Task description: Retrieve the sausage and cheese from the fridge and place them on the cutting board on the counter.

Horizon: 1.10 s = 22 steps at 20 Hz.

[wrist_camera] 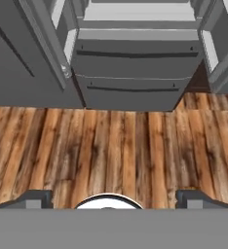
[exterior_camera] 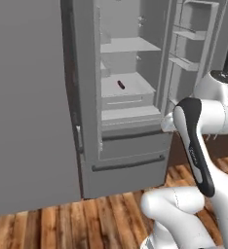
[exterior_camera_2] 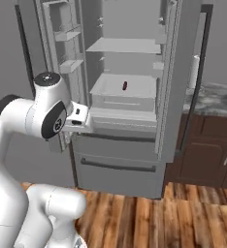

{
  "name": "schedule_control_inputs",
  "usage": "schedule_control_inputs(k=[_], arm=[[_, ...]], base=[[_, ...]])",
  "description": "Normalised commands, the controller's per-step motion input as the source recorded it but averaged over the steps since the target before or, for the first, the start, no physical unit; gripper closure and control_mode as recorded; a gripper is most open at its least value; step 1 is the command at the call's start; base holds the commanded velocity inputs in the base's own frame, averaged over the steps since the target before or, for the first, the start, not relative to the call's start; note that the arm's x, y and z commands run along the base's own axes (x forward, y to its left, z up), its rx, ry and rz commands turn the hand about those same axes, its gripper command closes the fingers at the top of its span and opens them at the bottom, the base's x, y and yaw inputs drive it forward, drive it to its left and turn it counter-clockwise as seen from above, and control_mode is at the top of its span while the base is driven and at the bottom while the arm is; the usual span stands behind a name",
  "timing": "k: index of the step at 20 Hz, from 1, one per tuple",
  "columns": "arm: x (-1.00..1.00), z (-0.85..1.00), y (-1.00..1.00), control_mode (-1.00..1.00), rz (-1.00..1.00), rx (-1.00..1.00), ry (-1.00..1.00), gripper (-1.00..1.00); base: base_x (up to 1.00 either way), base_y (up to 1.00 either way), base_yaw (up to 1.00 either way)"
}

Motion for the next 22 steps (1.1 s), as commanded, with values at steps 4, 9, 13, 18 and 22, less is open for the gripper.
schedule_control_inputs(k=[4, 9, 13, 18, 22], arm=[[0.0, 0.0, 0.0, 1.0, 0.0, 0.0, 0.0, -1.0], [0.0, 0.0, 0.0, 1.0, 0.0, 0.0, 0.0, -1.0], [0.0, 0.0, 0.0, 1.0, 0.0, 0.0, 0.0, -1.0], [0.0, 0.0, 0.0, 1.0, 0.0, 0.0, 0.0, -1.0], [0.0, 0.0, 0.0, 1.0, 0.0, 0.0, 0.0, -1.0]], base=[[0.73, -0.25, 0.04], [0.82, -0.28, 0.05], [0.79, -0.52, 0.0], [0.64, -0.31, 0.01], [0.6, 0.0, 0.01]])
